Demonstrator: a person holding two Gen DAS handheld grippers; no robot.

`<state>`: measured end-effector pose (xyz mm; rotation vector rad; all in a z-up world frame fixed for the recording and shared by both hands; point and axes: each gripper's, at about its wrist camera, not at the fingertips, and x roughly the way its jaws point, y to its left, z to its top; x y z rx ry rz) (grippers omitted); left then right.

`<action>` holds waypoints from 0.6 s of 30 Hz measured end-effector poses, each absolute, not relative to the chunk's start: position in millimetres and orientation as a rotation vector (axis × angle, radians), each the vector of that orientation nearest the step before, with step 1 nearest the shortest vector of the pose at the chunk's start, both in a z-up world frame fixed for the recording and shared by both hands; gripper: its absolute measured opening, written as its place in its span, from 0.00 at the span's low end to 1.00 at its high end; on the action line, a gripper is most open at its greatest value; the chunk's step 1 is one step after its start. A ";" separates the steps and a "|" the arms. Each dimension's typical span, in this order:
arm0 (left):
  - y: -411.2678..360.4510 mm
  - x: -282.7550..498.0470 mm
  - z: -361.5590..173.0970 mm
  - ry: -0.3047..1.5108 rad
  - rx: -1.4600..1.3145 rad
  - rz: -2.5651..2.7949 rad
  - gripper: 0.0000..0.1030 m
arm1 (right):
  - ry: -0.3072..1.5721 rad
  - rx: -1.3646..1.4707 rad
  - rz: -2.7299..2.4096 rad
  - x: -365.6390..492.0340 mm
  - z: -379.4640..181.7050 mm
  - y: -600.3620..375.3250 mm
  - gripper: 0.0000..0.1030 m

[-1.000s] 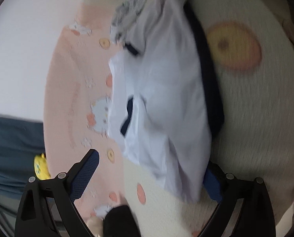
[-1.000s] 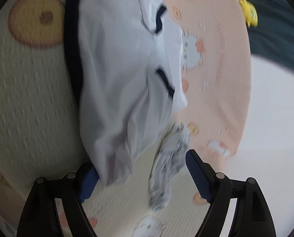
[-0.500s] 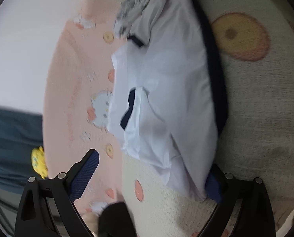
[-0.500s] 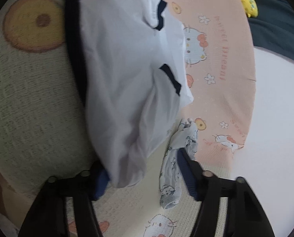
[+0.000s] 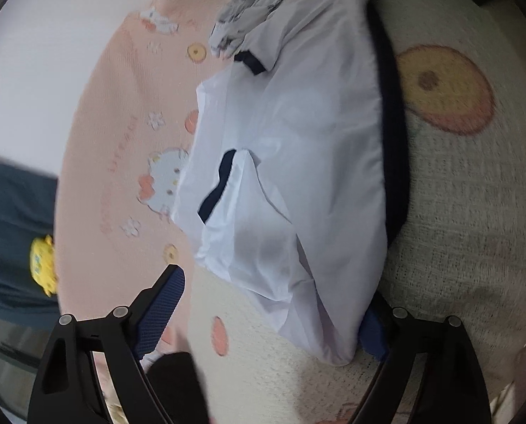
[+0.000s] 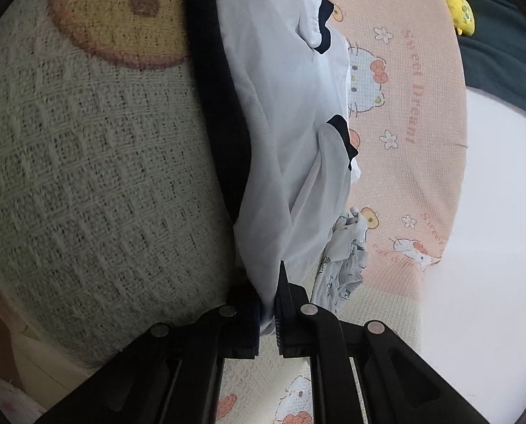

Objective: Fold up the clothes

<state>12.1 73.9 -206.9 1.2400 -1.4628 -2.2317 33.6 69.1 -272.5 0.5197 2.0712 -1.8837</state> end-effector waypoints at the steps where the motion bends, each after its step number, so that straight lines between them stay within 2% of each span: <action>1: 73.1 11.0 -205.8 -1.442 1.261 -2.242 0.82 | 2.071 0.521 -1.884 35.3 -272.2 69.9 0.09; 3: 72.7 11.4 -204.6 -1.413 1.302 -2.271 0.73 | 2.075 0.524 -1.878 35.8 -271.9 69.6 0.09; 4: 74.2 12.5 -204.7 -1.400 1.328 -2.293 0.59 | 2.077 0.525 -1.876 36.1 -271.8 69.4 0.09; 5: 77.0 17.2 -207.1 -1.389 1.354 -2.315 0.40 | 2.076 0.530 -1.873 35.7 -271.5 68.9 0.09; 6: 80.4 20.5 -208.7 -1.387 1.381 -2.333 0.32 | 2.075 0.534 -1.870 35.4 -271.2 68.4 0.09; 7: 83.6 26.3 -213.7 -1.408 1.395 -2.332 0.17 | 2.076 0.538 -1.869 35.4 -270.9 68.2 0.09; 8: 86.8 35.1 -221.4 -1.440 1.403 -2.321 0.10 | 2.077 0.539 -1.868 33.9 -271.1 67.7 0.09; 12: 93.3 45.2 -226.5 -1.413 1.417 -2.298 0.07 | 2.070 0.551 -1.867 33.3 -271.4 68.0 0.09; 18: 70.3 28.7 -202.0 -1.018 1.637 -2.421 0.08 | 1.940 0.687 -1.923 21.0 -256.3 65.0 0.09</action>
